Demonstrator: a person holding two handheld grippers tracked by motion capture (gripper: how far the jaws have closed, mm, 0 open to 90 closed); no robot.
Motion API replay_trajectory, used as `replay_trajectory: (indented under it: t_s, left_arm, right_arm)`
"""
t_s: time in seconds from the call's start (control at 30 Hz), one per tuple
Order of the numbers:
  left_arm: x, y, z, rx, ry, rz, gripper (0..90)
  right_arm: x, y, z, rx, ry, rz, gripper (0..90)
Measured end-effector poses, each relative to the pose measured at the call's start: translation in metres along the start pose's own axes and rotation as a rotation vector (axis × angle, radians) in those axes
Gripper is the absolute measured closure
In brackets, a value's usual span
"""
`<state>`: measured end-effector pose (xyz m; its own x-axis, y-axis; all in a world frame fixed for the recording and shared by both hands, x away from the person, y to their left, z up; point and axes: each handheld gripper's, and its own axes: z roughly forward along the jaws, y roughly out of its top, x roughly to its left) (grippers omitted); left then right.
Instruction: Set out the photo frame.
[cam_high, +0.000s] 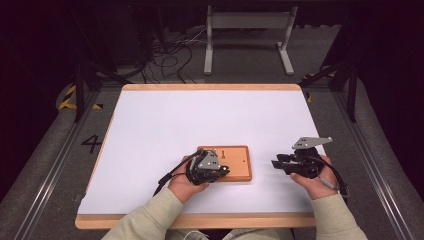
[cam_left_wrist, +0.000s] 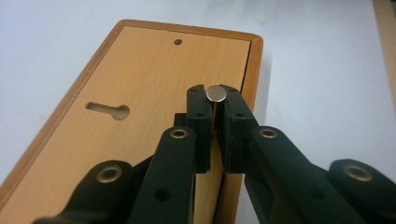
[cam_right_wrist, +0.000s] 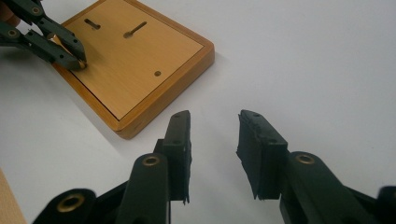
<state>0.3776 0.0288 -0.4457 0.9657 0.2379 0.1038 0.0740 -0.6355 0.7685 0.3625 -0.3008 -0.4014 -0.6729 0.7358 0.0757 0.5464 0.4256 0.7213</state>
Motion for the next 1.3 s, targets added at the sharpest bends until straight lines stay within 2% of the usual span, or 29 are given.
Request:
replay_trajectory:
  t_s: [0.17,0.33,0.4,0.43,0.47,0.5,0.53,0.63,0.77,0.93,1.03,1.17,1.23,1.3]
  left_arm:
    - [-0.004,-0.002,0.000,-0.007,0.026,0.050,84.0]
    - [-0.015,-0.001,-0.002,0.005,0.082,0.179,83.9]
    - [-0.017,-0.001,-0.002,0.003,0.092,0.196,83.9]
    - [-0.021,-0.002,-0.002,0.000,0.113,0.233,83.9]
    - [-0.021,-0.002,-0.002,0.000,0.113,0.233,83.9]
    - [-0.026,-0.002,-0.002,0.003,0.139,0.279,83.9]
    - [-0.026,-0.002,-0.002,0.003,0.139,0.279,83.9]
    - [-0.035,-0.002,-0.003,0.020,0.181,0.342,84.0]
    - [-0.036,-0.003,-0.003,0.020,0.187,0.341,84.0]
    - [-0.038,-0.004,-0.002,0.013,0.199,0.345,84.0]
    - [-0.038,-0.004,-0.002,0.012,0.201,0.343,84.0]
    - [-0.038,-0.005,-0.002,0.005,0.203,0.328,84.0]
    - [-0.039,-0.006,-0.001,-0.007,0.204,0.320,84.0]
    - [-0.039,-0.006,-0.002,-0.003,0.206,0.329,84.0]
  right_arm:
    - [0.000,0.000,0.001,-0.004,0.003,-0.010,63.9]
    - [0.000,0.001,0.000,-0.007,-0.006,-0.016,63.7]
    - [0.000,0.001,0.000,-0.008,-0.007,-0.015,63.6]
    - [0.001,0.002,-0.001,-0.008,-0.003,-0.012,63.5]
    - [0.001,0.003,0.000,-0.010,-0.002,-0.015,63.4]
    - [0.002,0.003,0.000,-0.011,0.001,-0.016,63.1]
    - [0.002,0.003,0.000,-0.009,0.006,-0.023,62.5]
    - [0.003,0.004,0.001,-0.010,0.010,-0.032,60.7]
    - [0.005,0.005,0.002,-0.015,0.014,-0.035,59.7]
    - [0.010,0.011,0.008,-0.017,0.057,-0.050,57.3]
    - [0.011,0.018,0.015,-0.027,0.101,-0.007,48.0]
    - [0.008,0.031,0.030,-0.020,0.136,0.053,37.4]
    - [0.006,0.036,0.040,-0.009,0.169,0.085,34.6]
    - [0.005,0.041,0.050,0.005,0.188,0.097,32.6]
